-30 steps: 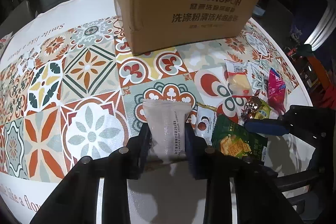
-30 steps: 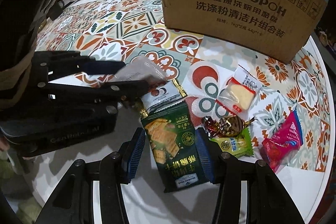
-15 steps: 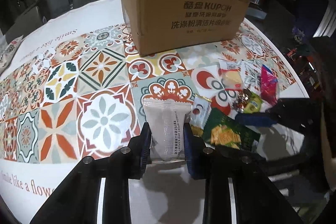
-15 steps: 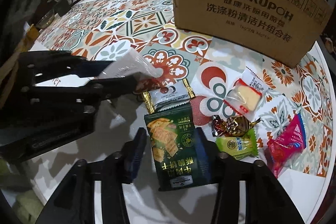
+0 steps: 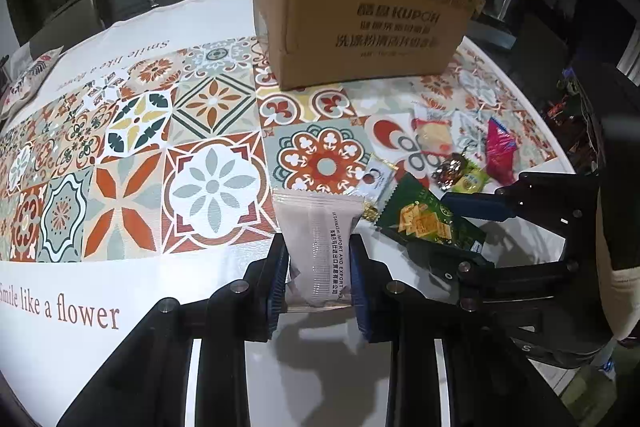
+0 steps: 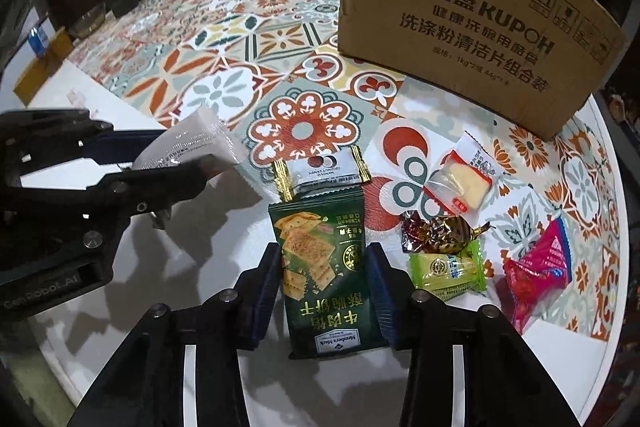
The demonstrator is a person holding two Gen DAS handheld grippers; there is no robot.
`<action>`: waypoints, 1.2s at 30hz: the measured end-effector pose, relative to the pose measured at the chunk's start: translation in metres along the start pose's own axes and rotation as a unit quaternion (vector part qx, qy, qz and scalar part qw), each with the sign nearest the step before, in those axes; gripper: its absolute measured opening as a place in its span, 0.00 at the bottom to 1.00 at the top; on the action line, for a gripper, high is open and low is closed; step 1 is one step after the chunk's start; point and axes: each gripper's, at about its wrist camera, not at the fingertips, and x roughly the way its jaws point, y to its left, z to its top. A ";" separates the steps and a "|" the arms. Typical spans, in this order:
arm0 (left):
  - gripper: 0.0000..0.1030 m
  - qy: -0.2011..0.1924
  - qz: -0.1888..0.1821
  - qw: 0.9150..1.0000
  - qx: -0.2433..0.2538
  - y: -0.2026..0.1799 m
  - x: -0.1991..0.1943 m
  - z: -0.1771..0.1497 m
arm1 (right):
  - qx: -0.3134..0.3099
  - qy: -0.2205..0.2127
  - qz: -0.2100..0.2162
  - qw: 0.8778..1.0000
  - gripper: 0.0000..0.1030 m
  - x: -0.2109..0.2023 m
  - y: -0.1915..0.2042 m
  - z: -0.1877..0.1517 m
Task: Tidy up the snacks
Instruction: 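Grasp the white packet with left tool while right tool grasps green cracker pack, then carry both packets over the box and open both tools to drop them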
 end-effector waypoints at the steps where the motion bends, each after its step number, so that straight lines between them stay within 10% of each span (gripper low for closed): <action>1: 0.29 -0.004 0.001 1.000 0.000 -0.001 -0.003 0.001 | 0.004 -0.007 0.000 1.000 0.42 -0.005 -0.001 0.000; 36: 0.29 -0.158 0.009 0.987 0.035 -0.029 -0.100 0.129 | 0.070 -0.202 -0.031 0.976 0.42 -0.155 -0.061 0.087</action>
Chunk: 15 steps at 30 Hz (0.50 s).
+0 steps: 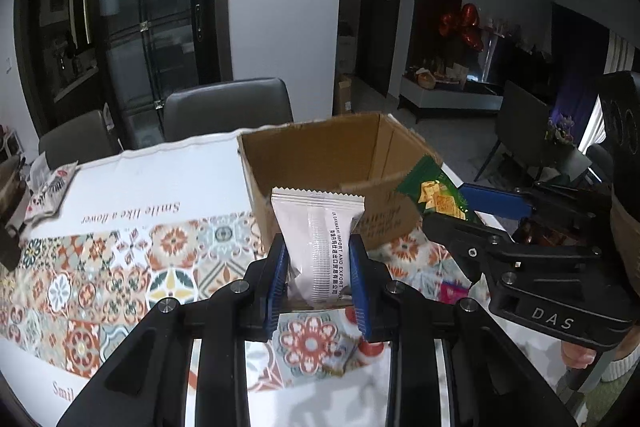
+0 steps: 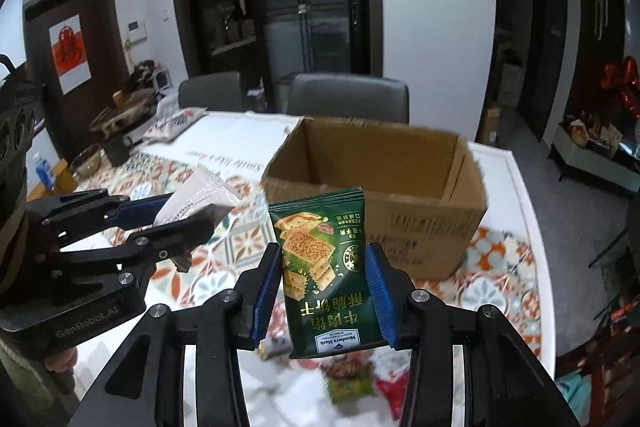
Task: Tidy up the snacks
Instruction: 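Carry both packets over the box and open both tools to drop them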
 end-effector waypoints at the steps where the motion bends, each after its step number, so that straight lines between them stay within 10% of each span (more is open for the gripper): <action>1: 0.29 -0.001 0.000 1.000 0.000 0.000 0.002 0.006 | 0.001 -0.002 -0.001 1.000 0.42 0.000 -0.003 0.007; 15: 0.29 0.034 -0.009 0.999 0.001 0.006 0.052 0.070 | 0.008 0.013 -0.025 1.000 0.42 0.030 -0.046 0.068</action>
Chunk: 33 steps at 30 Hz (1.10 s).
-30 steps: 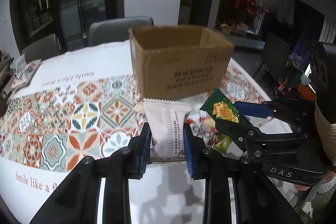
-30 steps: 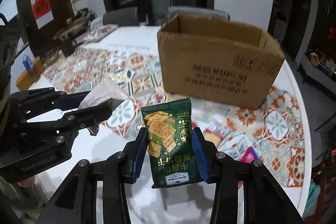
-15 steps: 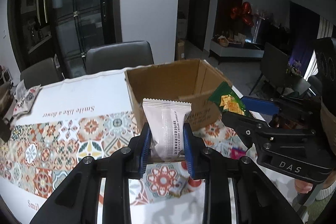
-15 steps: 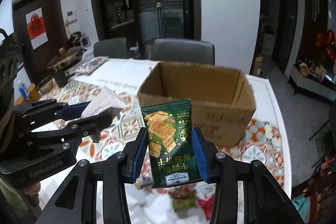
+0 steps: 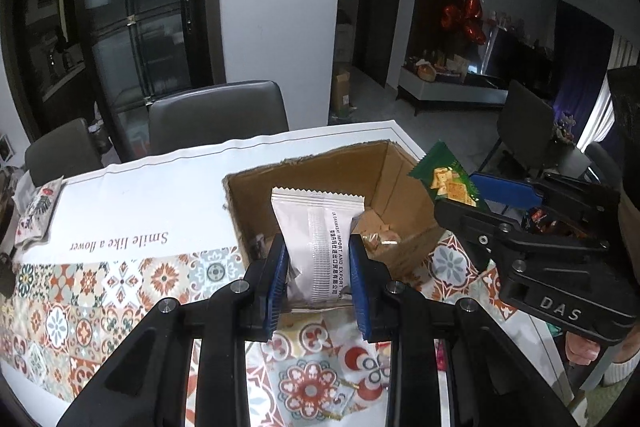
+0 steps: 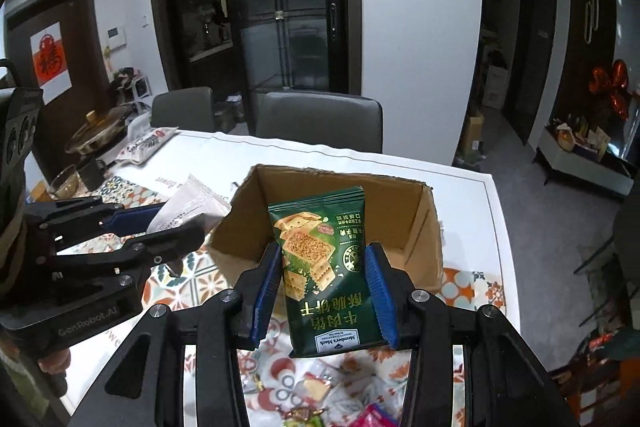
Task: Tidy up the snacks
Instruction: 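Carry both packets over the box and open both tools to drop them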
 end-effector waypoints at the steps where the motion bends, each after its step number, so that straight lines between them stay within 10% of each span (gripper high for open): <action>1: 0.29 0.002 0.002 1.000 0.000 -0.002 0.004 0.004 | 0.001 0.003 0.000 1.000 0.42 0.005 -0.003 0.004; 19: 0.38 0.014 0.035 0.999 -0.017 0.010 0.068 0.026 | 0.017 0.023 -0.019 0.999 0.42 0.065 -0.029 0.021; 21: 0.57 0.005 0.049 0.999 -0.014 0.010 0.065 0.024 | 0.013 0.023 -0.030 0.999 0.47 0.064 -0.028 0.019; 33: 0.58 -0.022 0.045 0.999 -0.009 0.010 0.021 -0.014 | 0.008 -0.011 -0.057 0.998 0.52 0.025 -0.010 -0.015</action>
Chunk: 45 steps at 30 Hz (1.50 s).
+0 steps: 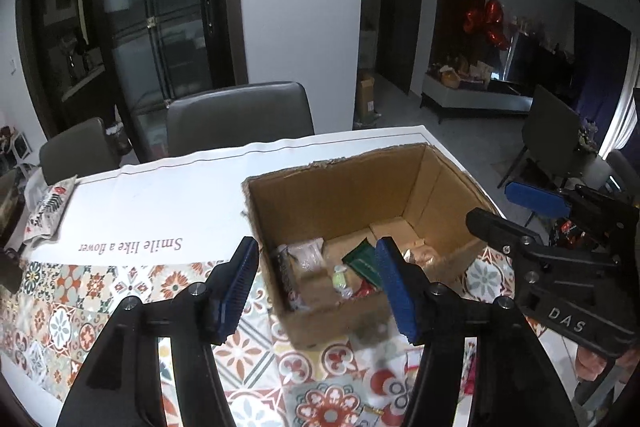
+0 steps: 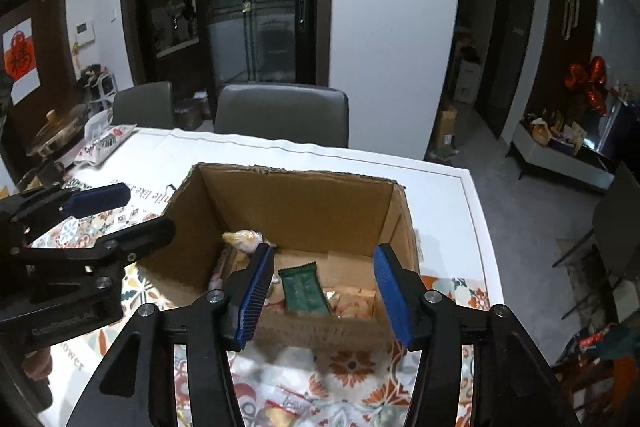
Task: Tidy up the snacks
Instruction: 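Carry both packets over the box and open both tools to drop them, then move both tools back from the box toward the remaining snacks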
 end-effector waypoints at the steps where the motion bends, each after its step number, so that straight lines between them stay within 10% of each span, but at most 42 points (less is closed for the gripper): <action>1: 0.58 -0.004 0.000 1.000 0.003 0.000 -0.005 -0.005 | 0.002 -0.003 0.000 1.000 0.52 -0.005 0.002 -0.003; 20: 0.59 -0.039 0.004 0.998 0.054 -0.020 -0.070 -0.100 | 0.008 -0.010 0.030 0.999 0.58 -0.053 0.035 -0.093; 45: 0.59 0.082 -0.043 0.995 0.044 -0.034 -0.011 -0.189 | 0.040 0.137 0.060 0.988 0.58 -0.007 0.038 -0.194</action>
